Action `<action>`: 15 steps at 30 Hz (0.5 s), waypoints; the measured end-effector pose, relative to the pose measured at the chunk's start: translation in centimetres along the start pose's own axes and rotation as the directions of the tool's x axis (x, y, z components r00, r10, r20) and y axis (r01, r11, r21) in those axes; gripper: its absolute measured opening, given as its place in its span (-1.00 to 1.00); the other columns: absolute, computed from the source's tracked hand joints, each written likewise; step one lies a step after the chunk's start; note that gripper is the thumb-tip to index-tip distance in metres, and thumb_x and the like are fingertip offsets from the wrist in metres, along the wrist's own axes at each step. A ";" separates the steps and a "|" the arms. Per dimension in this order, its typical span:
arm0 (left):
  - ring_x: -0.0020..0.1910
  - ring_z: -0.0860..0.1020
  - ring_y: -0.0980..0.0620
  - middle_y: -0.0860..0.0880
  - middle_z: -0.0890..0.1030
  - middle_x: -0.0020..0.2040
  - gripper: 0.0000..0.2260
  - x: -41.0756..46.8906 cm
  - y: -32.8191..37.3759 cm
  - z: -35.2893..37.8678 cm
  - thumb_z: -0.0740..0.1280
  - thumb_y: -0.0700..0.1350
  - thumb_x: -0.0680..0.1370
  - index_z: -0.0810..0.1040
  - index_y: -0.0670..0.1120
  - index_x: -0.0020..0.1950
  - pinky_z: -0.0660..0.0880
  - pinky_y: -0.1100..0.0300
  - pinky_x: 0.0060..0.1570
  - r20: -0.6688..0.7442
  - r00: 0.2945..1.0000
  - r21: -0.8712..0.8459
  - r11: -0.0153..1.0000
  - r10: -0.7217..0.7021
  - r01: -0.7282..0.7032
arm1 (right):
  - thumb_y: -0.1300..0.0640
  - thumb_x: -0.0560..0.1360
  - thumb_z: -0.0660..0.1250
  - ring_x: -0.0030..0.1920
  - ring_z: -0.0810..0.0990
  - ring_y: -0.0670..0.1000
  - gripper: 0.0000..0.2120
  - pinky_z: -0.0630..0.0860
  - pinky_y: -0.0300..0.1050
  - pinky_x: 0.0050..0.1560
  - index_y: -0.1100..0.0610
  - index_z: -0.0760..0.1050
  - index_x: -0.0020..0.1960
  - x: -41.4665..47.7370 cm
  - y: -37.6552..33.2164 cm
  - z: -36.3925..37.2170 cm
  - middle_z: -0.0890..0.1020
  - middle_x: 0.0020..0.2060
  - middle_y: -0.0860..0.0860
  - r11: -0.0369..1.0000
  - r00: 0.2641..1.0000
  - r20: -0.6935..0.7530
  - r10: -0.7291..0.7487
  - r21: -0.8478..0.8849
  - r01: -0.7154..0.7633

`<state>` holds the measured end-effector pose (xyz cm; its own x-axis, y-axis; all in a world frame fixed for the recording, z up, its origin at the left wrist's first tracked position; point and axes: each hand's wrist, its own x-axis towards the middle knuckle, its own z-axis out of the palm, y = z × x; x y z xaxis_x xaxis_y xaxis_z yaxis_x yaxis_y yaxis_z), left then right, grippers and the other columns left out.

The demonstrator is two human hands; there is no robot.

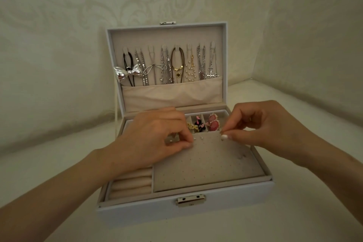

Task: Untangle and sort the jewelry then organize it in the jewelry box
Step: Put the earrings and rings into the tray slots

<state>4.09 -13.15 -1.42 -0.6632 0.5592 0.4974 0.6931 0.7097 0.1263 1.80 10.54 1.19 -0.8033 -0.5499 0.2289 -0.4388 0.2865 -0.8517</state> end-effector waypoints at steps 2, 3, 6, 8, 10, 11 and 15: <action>-0.17 0.51 0.22 0.18 0.58 -0.20 -0.86 -0.1 -0.1 0.1 0.35 0.05 0.44 0.65 0.04 -0.17 0.52 0.15 -0.24 -0.001 1.000 -0.027 1.000 -0.015 0.015 | 0.32 0.31 0.50 -0.33 0.58 -0.14 -0.87 0.49 -0.38 -0.26 0.12 0.62 -0.27 0.0 -0.1 0.1 0.67 -0.35 -0.04 0.999 1.000 -0.004 -0.001 0.040 0.001; -0.16 0.52 0.22 0.18 0.58 -0.20 -0.86 -0.1 -0.2 0.1 0.35 0.06 0.44 0.65 0.04 -0.16 0.52 0.15 -0.23 0.000 1.000 -0.042 0.999 -0.023 0.023 | 0.33 0.30 0.50 -0.32 0.58 -0.15 -0.85 0.49 -0.39 -0.26 0.12 0.61 -0.24 0.0 -0.1 0.1 0.67 -0.34 -0.04 0.998 1.000 -0.003 -0.004 0.059 0.004; -0.15 0.51 0.23 0.19 0.58 -0.19 -0.87 -0.2 -0.3 0.1 0.36 0.06 0.44 0.65 0.05 -0.15 0.52 0.14 -0.21 0.005 0.999 -0.054 0.998 -0.032 0.033 | 0.36 0.30 0.49 -0.29 0.59 -0.14 -0.80 0.49 -0.38 -0.22 0.12 0.59 -0.18 0.0 0.0 0.2 0.66 -0.31 -0.01 0.997 1.000 -0.011 -0.028 0.072 0.029; -0.15 0.51 0.24 0.20 0.58 -0.19 -0.86 -0.2 -0.3 0.0 0.36 0.07 0.44 0.65 0.05 -0.15 0.52 0.15 -0.21 0.003 0.999 -0.057 0.998 -0.035 0.036 | 0.36 0.31 0.49 -0.28 0.59 -0.11 -0.81 0.50 -0.37 -0.21 0.12 0.61 -0.16 0.1 0.1 0.3 0.66 -0.31 0.00 0.997 0.999 -0.012 -0.031 0.073 0.032; -0.15 0.51 0.24 0.20 0.57 -0.20 -0.86 -0.2 -0.3 0.0 0.36 0.08 0.43 0.65 0.05 -0.16 0.51 0.15 -0.21 0.000 0.999 -0.061 0.998 -0.033 0.033 | 0.34 0.32 0.49 -0.27 0.60 -0.07 -0.82 0.51 -0.36 -0.21 0.09 0.66 -0.19 0.1 0.1 0.4 0.67 -0.32 -0.02 0.998 1.000 -0.013 -0.017 0.066 0.018; -0.15 0.51 0.23 0.19 0.57 -0.20 -0.85 -0.1 -0.2 0.0 0.36 0.09 0.43 0.65 0.05 -0.16 0.51 0.15 -0.21 -0.002 1.000 -0.059 0.998 -0.029 0.029 | 0.33 0.32 0.49 -0.26 0.62 -0.03 -0.82 0.53 -0.35 -0.20 0.06 0.67 -0.22 0.1 0.2 0.5 0.68 -0.31 -0.03 0.998 1.000 -0.013 -0.012 0.058 0.013; -0.16 0.51 0.20 0.18 0.57 -0.21 -0.85 -0.1 0.0 -0.1 0.38 0.09 0.43 0.65 0.04 -0.18 0.51 0.13 -0.24 -0.008 1.000 -0.060 0.998 -0.011 0.011 | 0.30 0.32 0.49 -0.20 0.64 0.02 -0.82 0.54 -0.32 -0.16 0.01 0.69 -0.26 0.3 0.3 0.7 0.70 -0.29 -0.02 0.999 1.000 0.002 -0.006 0.052 0.006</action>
<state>4.15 -13.23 -1.38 -0.6688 0.5480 0.5025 0.7016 0.6887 0.1828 1.74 9.93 0.68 -0.7998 -0.5534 0.2325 -0.4217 0.2423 -0.8738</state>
